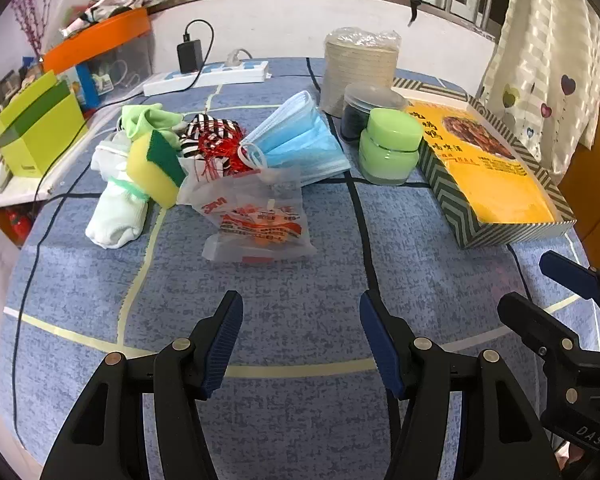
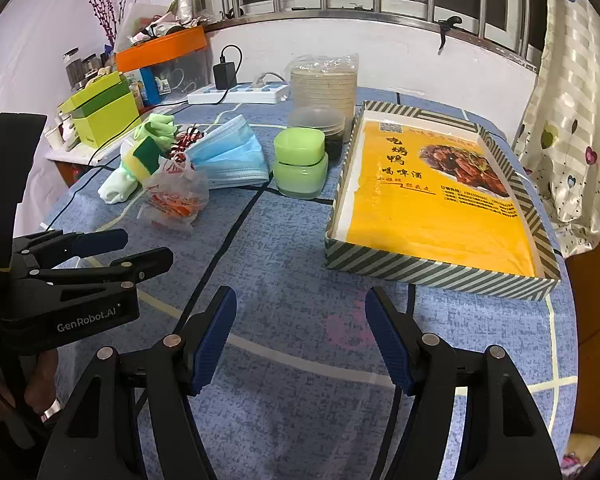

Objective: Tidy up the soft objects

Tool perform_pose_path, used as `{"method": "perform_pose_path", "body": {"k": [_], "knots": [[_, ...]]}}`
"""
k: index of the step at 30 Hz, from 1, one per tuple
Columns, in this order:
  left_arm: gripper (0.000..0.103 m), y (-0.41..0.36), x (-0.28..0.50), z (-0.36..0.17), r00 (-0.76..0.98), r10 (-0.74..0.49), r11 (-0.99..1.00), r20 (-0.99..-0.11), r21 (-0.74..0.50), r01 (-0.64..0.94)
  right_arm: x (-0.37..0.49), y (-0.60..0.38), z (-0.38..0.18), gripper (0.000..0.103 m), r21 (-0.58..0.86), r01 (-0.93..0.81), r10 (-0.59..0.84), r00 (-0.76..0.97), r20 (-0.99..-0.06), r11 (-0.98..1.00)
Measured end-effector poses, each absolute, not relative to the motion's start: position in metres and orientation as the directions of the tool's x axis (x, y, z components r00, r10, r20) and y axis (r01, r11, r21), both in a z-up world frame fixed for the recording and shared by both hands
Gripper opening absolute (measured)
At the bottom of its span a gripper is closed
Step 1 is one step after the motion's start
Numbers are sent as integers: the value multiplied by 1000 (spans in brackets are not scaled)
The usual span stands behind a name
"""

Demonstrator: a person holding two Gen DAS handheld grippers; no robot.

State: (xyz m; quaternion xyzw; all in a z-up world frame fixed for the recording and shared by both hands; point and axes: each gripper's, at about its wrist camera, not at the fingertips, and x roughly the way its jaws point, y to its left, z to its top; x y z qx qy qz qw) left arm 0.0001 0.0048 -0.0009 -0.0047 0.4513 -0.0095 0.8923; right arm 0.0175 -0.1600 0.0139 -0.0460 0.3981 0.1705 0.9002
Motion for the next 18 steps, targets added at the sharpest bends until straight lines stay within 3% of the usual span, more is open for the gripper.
{"method": "perform_pose_path", "body": {"k": [18], "knots": [[61, -1, -1, -2, 593, -15, 1000, -805, 3, 29, 20, -162, 9, 68, 57, -341, 269, 618, -739, 939]]}}
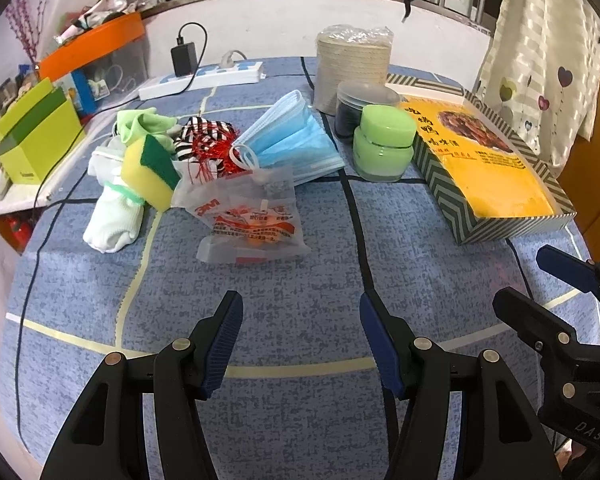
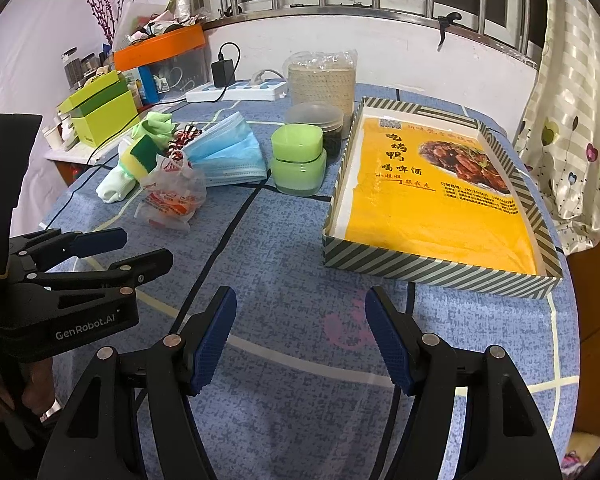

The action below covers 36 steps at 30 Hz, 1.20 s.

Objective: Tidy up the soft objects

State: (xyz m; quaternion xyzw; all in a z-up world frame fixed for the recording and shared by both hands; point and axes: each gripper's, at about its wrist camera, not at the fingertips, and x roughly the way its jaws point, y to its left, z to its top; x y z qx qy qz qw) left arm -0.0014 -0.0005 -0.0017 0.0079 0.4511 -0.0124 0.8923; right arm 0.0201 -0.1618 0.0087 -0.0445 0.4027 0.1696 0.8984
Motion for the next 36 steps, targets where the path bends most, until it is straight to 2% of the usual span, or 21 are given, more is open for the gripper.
{"method": "perform_pose_path", "body": {"k": [36], "knots": [[61, -2, -3, 0, 597, -9, 1000, -802, 9, 28, 21, -159, 4, 68, 56, -339, 267, 616, -741, 939]]}}
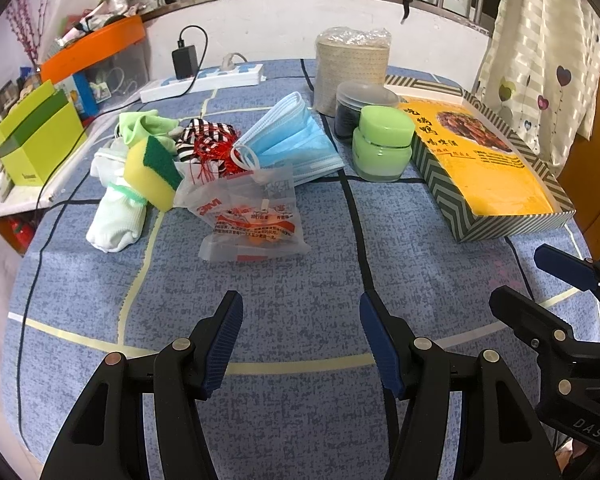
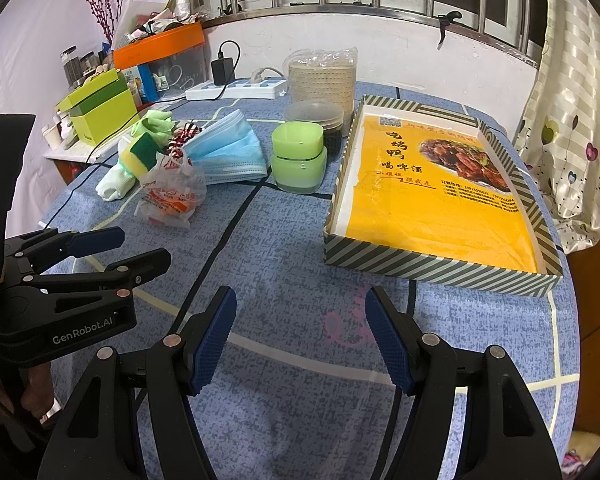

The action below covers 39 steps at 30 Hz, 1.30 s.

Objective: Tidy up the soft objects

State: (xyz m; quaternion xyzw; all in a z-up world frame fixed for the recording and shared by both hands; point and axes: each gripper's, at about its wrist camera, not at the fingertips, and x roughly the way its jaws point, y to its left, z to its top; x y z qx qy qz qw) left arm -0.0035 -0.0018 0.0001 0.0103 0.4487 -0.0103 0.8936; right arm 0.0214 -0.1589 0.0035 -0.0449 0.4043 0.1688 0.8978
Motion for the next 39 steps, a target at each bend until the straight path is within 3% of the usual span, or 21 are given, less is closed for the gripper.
{"method": "perform_pose_path", "body": {"k": [39], "knots": [[61, 6, -15, 5, 601, -34, 999, -798, -16, 35, 13, -151, 16, 68, 47, -347, 269, 625, -733, 936]]}}
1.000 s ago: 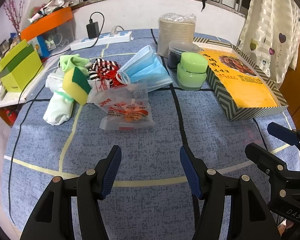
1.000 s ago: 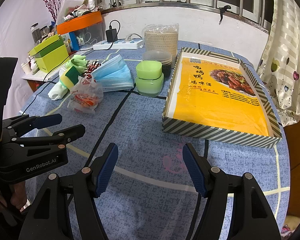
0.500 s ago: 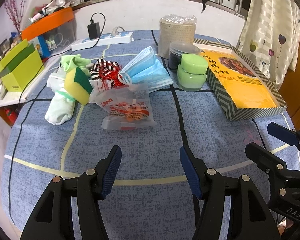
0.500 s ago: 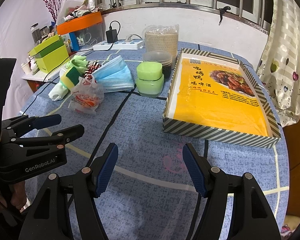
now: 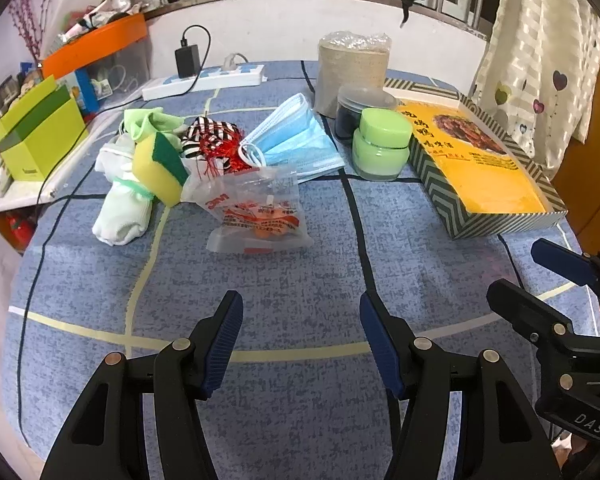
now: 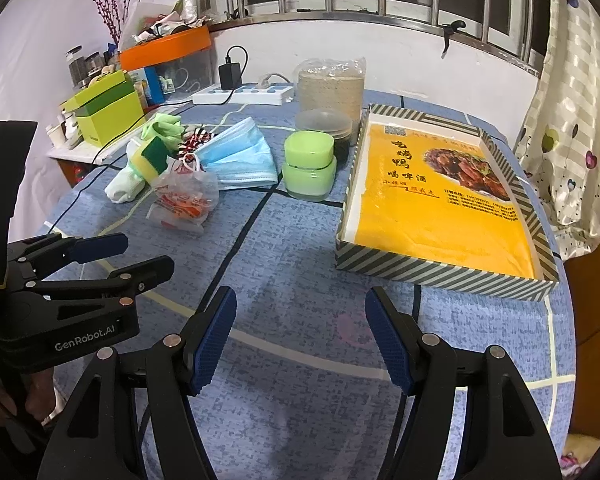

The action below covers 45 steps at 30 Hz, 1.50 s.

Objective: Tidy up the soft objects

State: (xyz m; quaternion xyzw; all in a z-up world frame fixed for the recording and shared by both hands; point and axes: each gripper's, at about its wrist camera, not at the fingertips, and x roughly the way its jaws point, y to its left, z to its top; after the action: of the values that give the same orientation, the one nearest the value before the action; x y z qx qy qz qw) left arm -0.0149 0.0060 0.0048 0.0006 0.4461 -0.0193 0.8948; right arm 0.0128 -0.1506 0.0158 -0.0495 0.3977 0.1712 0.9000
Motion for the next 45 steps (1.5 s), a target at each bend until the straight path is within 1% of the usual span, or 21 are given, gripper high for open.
{"method": "perform_pose_path", "body": {"k": [16, 25, 32, 40, 45], "knots": [[61, 24, -16, 11, 621, -65, 998, -781, -64, 24, 18, -133, 20, 68, 36, -378, 284, 625, -727, 925], [61, 50, -9, 8, 633, -36, 996, -773, -82, -44, 30, -111, 18, 68, 40, -422, 314, 604, -732, 906], [61, 68, -2, 3, 634, -52, 991, -771, -117, -61, 43, -93, 14, 68, 57, -460, 348, 577, -739, 886], [61, 91, 6, -4, 627, -40, 983, -778, -144, -115, 60, -72, 8, 68, 80, -504, 386, 542, -746, 860], [61, 107, 8, -4, 632, -1, 978, -775, -133, -161, 75, -55, 0, 68, 110, -532, 421, 510, -750, 839]]}}
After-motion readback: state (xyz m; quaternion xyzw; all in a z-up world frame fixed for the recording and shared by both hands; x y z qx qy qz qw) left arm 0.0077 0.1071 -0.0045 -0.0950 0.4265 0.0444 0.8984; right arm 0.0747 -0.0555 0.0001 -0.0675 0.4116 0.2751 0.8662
